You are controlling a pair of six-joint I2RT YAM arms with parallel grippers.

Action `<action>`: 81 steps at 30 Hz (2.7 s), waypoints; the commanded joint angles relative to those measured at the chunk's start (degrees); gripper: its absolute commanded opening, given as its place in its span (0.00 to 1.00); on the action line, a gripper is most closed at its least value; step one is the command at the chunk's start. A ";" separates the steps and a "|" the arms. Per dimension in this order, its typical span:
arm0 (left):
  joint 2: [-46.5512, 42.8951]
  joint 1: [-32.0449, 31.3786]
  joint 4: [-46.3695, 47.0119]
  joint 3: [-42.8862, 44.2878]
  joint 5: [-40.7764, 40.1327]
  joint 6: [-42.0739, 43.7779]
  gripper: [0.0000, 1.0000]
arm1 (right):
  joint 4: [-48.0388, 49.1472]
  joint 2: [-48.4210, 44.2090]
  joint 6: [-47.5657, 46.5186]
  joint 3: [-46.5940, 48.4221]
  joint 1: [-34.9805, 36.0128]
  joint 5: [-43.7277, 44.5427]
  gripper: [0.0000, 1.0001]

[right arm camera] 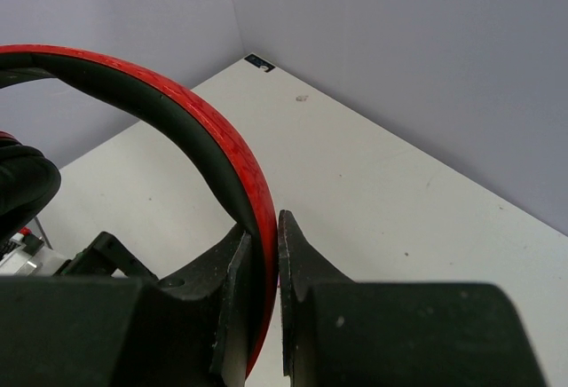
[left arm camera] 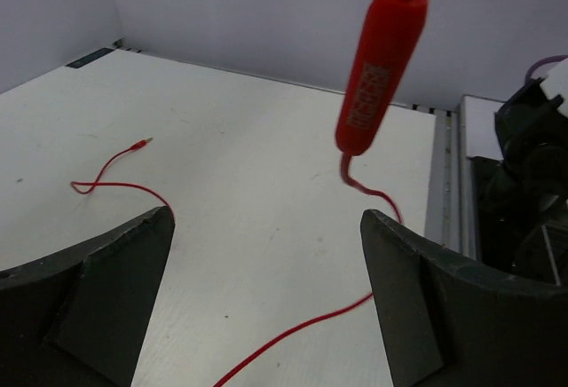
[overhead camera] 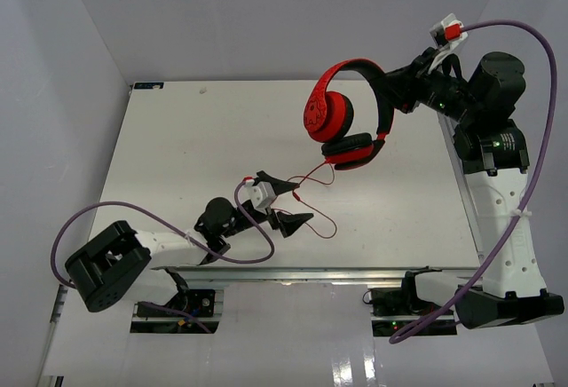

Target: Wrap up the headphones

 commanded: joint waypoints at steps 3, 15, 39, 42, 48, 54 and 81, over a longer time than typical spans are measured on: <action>0.10 -0.36 8.06 0.28 9.51 -8.89 0.95 | 2.12 1.07 3.58 5.37 -0.45 -1.67 0.08; 0.00 0.25 4.75 -0.32 -0.38 -10.06 0.98 | 3.05 2.26 5.44 5.16 -0.52 -2.34 0.08; 33.52 -1.69 38.46 15.92 13.66 -26.86 0.92 | 4.17 2.53 8.91 7.20 -1.15 -3.90 0.08; 34.60 -1.87 37.24 17.29 12.42 -26.44 0.91 | 4.41 2.36 9.32 6.54 -1.22 -4.15 0.08; 35.63 -2.30 34.76 18.56 7.51 -23.12 0.85 | 4.49 1.59 9.65 5.76 -1.22 -4.66 0.08; 34.40 -2.21 34.47 17.27 5.26 -20.66 0.71 | 5.03 1.00 10.56 4.82 -1.22 -5.90 0.08; 22.73 6.08 28.20 7.46 9.48 -17.05 0.00 | -2.65 -0.43 0.26 3.44 -1.22 -11.52 0.08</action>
